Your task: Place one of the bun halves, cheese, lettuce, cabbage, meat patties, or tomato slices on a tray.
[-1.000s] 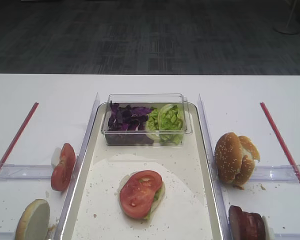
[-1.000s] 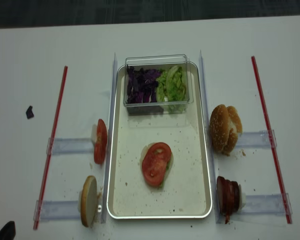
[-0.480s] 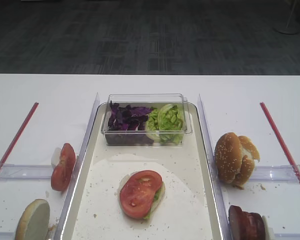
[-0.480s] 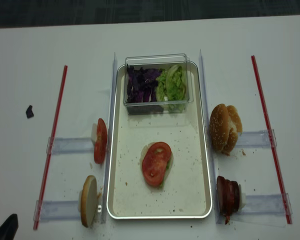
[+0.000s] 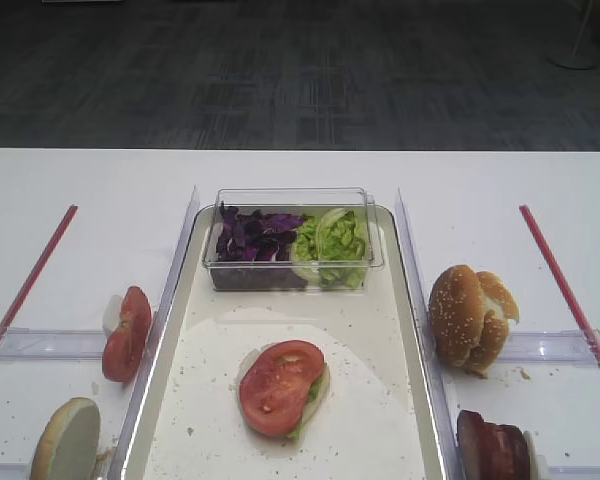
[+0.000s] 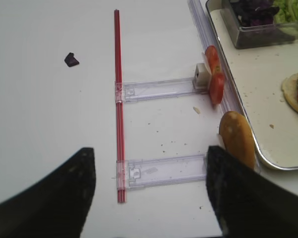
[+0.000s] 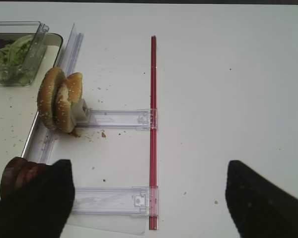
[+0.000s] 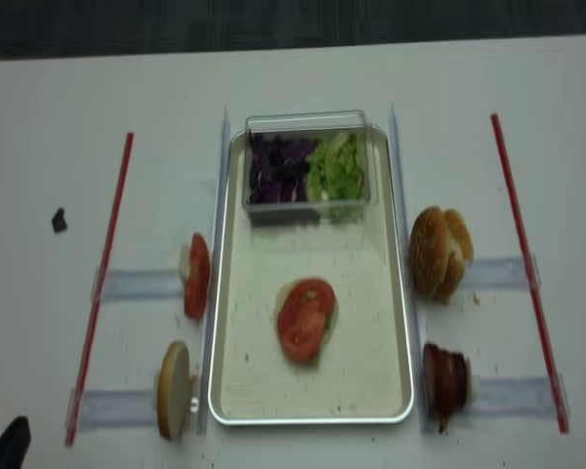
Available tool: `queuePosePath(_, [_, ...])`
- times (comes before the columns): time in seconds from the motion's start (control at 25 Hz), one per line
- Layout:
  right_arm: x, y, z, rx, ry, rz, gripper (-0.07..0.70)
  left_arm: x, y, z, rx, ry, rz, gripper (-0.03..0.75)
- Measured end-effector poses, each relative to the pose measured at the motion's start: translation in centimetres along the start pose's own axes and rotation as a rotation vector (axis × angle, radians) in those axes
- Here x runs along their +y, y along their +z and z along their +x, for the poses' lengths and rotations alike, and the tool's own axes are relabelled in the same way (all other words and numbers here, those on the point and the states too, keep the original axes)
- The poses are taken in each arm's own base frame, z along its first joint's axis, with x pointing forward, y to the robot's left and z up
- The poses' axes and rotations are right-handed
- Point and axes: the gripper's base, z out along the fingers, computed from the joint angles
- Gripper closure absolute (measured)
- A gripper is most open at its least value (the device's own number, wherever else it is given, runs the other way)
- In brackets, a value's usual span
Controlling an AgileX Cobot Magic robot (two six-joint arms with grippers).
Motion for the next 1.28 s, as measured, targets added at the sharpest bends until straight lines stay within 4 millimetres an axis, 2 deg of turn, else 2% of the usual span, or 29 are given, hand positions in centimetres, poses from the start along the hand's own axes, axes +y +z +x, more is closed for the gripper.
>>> queuePosePath(1.28, [0.0,0.0,0.0,0.0,0.0,0.0,-0.002,0.05,-0.02,0.01,-0.002,-0.022,-0.005,0.276])
